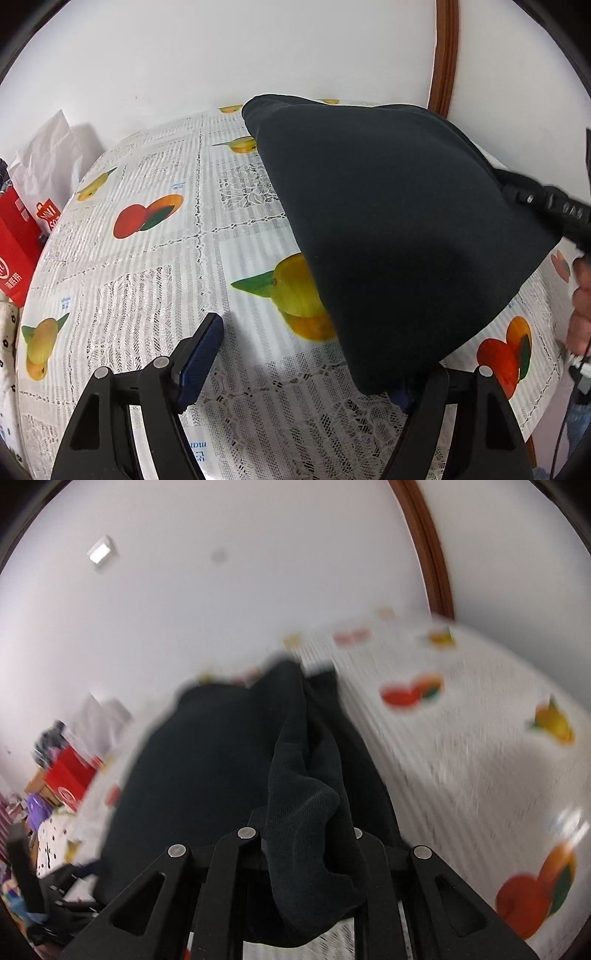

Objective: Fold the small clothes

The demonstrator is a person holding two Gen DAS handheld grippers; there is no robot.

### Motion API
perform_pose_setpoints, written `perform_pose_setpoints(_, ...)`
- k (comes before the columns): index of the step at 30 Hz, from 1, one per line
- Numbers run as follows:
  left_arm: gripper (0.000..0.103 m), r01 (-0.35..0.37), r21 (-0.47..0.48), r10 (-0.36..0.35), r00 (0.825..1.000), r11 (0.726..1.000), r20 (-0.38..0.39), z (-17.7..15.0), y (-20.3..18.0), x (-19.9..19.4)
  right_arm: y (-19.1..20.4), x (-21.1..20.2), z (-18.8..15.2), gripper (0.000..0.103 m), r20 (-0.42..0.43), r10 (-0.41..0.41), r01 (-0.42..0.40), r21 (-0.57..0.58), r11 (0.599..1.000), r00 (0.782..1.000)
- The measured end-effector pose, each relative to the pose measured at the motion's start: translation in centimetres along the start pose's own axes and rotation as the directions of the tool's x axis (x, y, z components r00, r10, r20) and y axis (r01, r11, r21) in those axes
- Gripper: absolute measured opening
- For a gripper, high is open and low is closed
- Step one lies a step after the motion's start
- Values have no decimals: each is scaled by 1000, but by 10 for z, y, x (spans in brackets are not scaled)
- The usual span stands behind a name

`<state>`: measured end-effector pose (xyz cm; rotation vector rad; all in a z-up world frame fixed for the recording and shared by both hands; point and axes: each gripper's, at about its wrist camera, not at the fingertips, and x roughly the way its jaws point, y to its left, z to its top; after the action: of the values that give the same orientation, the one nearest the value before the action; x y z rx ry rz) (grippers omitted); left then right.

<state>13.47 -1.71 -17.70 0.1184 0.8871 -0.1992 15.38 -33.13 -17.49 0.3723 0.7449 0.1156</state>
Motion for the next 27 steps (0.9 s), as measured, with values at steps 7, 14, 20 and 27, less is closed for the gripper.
perform_pose_setpoints(7, 62, 51, 32, -51, 999, 998, 19, 6, -20, -10, 7, 8, -4, 16, -7, -27, 27, -13, 1000, 1000)
perform_pose_setpoints(14, 64, 28, 26, -27, 999, 999, -25, 11, -30, 0, 12, 1, 6, 15, 10, -26, 27, -95, 995, 1000)
perform_pose_setpoints(20, 65, 15, 39, -15, 1000, 999, -13, 7, -30, -2, -1, -26, 10, 14, 146, -21, 34, -85, 996, 989)
perform_pose_setpoints(27, 65, 23, 31, -23, 1000, 999, -7, 6, -29, -8, -18, -8, 2, 42, 20, -83, 84, -40, 996, 996)
